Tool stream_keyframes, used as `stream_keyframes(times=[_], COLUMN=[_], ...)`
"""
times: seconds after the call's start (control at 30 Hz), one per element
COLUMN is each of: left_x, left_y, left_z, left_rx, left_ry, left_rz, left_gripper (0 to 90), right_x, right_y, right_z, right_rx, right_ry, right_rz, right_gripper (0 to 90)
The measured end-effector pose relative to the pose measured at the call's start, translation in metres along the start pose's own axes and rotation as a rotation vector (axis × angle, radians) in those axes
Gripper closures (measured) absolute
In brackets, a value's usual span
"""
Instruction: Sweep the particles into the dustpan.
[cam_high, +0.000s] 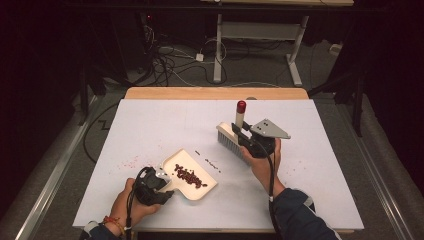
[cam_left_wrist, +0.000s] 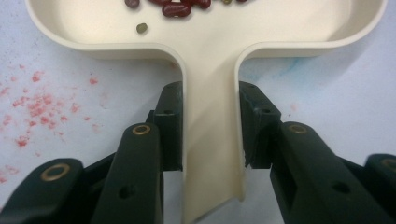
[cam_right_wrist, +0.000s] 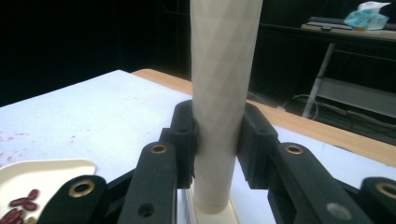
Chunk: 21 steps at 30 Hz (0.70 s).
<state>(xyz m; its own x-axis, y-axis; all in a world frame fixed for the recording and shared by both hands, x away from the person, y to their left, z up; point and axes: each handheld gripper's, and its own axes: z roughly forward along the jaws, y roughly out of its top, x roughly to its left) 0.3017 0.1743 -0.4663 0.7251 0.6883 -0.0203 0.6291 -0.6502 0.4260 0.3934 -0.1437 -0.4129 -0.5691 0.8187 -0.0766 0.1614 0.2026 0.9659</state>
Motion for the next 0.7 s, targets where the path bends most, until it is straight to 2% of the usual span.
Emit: stream_keyframes(times=[0.4, 0.47, 0.57, 0.6, 0.7], left_x=[0.0008, 0.0006, 0.001, 0.0012, 0.0012], left_y=[-0.0004, -0.0003, -0.0005, -0.0005, -0.0007], left_z=[0.0017, 0.0017, 0.0017, 0.0017, 0.0018], left_rx=[0.002, 0.003, 0.002, 0.002, -0.002], left_ry=[-0.002, -0.001, -0.004, -0.006, -0.006], left_rz=[0.002, 0.002, 0.002, 0.002, -0.005], left_gripper=[63.9, 63.9, 63.9, 63.9, 63.9], right_x=[-0.01, -0.0096, -0.0082, -0.0059, -0.0006], right_y=[0.0008, -0.001, -0.0007, -0.001, -0.001], right_z=[0.0018, 0.0042, 0.0048, 0.005, 0.0058], right_rx=[0.01, 0.017, 0.017, 0.016, 0.017], right_ry=[-0.022, -0.015, -0.01, 0.0, 0.023], right_rz=[-0.011, 0.001, -0.01, 0.002, -0.011], right_gripper=[70.7, 70.7, 70.7, 70.7, 70.7])
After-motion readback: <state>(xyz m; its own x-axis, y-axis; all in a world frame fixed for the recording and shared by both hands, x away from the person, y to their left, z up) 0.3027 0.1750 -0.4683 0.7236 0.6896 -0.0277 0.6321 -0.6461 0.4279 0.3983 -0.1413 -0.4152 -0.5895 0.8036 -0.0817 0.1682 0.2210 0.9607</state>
